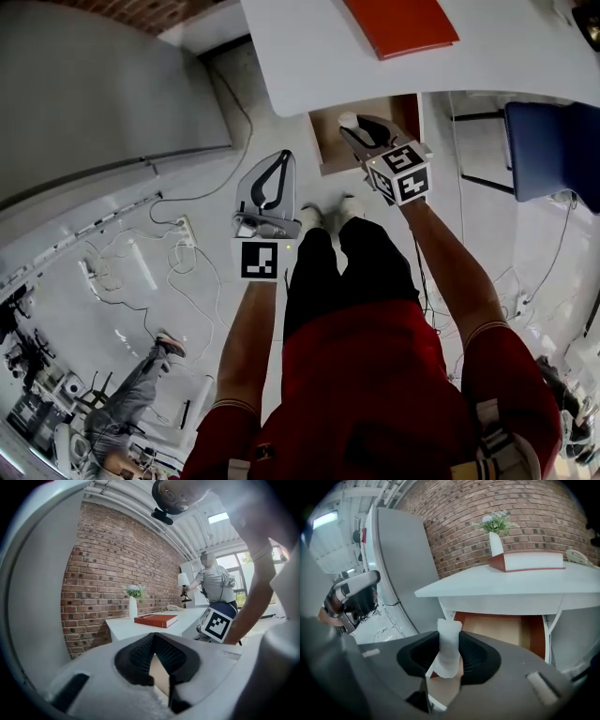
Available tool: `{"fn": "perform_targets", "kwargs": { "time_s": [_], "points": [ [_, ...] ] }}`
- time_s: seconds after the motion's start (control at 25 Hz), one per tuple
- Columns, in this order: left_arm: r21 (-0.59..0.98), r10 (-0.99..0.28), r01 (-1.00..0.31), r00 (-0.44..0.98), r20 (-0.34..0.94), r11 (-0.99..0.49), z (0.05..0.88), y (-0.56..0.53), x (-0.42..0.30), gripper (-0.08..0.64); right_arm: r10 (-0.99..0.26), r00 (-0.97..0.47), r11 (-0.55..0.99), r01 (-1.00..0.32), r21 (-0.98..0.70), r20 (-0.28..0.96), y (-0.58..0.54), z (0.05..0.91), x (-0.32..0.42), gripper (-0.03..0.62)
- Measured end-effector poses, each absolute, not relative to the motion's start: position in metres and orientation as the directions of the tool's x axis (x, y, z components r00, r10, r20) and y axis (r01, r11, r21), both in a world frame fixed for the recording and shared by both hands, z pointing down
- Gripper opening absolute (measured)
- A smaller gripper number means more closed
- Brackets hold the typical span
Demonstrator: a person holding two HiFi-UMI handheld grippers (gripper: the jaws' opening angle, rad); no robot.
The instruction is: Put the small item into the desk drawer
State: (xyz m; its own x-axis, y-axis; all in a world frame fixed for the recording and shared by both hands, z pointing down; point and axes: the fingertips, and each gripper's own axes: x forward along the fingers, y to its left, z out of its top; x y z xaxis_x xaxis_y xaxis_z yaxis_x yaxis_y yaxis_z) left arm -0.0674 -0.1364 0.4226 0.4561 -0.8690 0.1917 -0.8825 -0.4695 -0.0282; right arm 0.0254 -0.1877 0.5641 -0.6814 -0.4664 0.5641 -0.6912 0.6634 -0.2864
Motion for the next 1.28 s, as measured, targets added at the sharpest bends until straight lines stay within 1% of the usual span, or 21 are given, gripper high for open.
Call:
{"fn": "perform_targets", "kwargs": {
  "time_s": [0.24, 0.68, 1.0, 1.28],
  "points": [
    [-0.029, -0.851, -0.870, 0.474, 0.226, -0.493, 0.463, -0.153, -0.070, 0.006, -0.452, -0.657, 0.646, -0.708, -0.287, 0.603, -0.215, 0.613, 0.014, 0.143],
    [-0.009, -0.847, -0.876, 0.462, 0.263, -0.481, 0.517, -0.175, -0.081, 0.006, -0.417, -0.624, 0.638, -0.719, -0.276, 0.661, -0.243, 0.688, 0.001, 0.143],
    [-0.018, -0.833, -0.870, 0.466, 0.299, -0.493, 0.544, -0.182, -0.090, 0.006, -0.390, -0.579, 0.624, -0.738, -0.257, 0.717, -0.257, 0.732, -0.002, 0.144],
    [0.004, -0.842, -0.880, 0.455, 0.288, -0.474, 0.547, -0.185, -0.094, 0.006, -0.375, -0.538, 0.610, -0.756, -0.236, 0.755, -0.260, 0.751, -0.002, 0.147]
  ]
}}
